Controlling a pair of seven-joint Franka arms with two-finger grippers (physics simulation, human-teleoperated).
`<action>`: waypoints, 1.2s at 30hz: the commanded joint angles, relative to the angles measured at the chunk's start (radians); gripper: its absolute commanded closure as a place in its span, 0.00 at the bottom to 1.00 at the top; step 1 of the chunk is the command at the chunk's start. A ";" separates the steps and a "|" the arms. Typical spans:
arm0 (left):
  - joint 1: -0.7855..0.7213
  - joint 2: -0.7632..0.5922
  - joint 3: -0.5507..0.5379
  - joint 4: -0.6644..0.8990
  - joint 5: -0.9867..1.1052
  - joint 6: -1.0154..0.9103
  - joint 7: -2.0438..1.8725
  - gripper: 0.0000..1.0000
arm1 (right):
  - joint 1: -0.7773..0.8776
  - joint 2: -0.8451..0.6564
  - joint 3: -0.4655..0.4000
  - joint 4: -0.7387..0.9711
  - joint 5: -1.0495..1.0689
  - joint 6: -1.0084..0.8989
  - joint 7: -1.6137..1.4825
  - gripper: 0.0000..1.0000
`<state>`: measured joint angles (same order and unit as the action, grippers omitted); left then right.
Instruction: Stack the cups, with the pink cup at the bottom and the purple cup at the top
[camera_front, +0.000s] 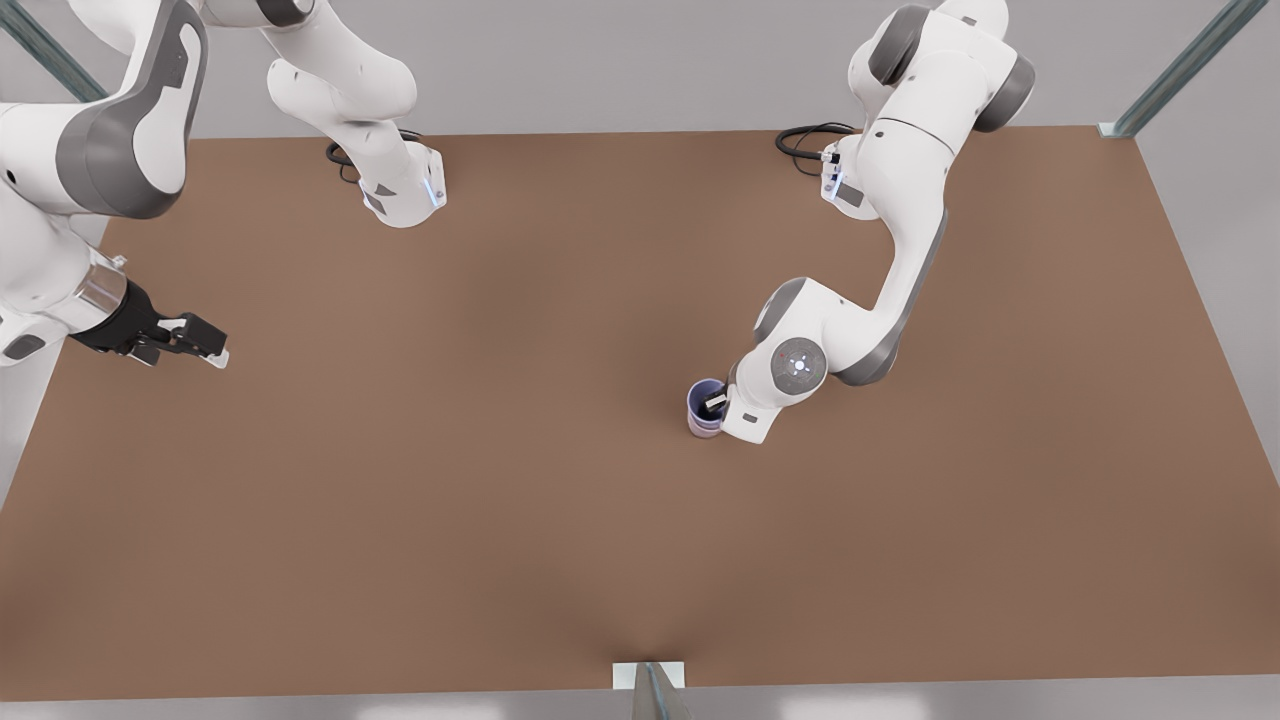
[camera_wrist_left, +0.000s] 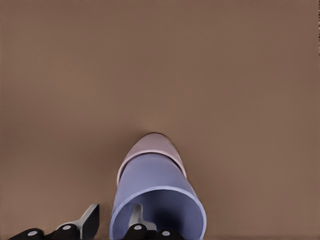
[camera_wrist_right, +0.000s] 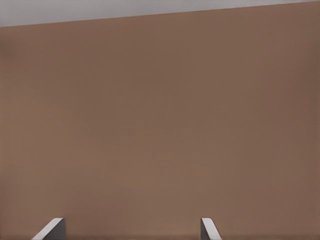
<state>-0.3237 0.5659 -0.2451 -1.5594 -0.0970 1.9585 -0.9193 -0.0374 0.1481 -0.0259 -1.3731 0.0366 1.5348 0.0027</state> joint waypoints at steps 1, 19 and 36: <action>0.000 -0.001 0.000 0.001 0.026 -0.001 -0.003 0.00 | 0.001 -0.001 0.000 0.000 0.000 -0.001 -0.004 0.00; 0.002 -0.037 0.000 0.085 0.034 -0.107 0.014 0.00 | -0.001 -0.002 -0.002 0.003 -0.004 -0.002 -0.004 0.00; 0.230 -0.393 0.127 0.153 0.164 -0.331 1.051 0.00 | 0.005 0.008 0.003 0.032 -0.011 0.001 -0.004 0.00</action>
<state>-0.0960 0.1771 -0.1161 -1.3984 0.0529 1.6463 -0.3939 -0.0313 0.1568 -0.0234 -1.3417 0.0225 1.5347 0.0000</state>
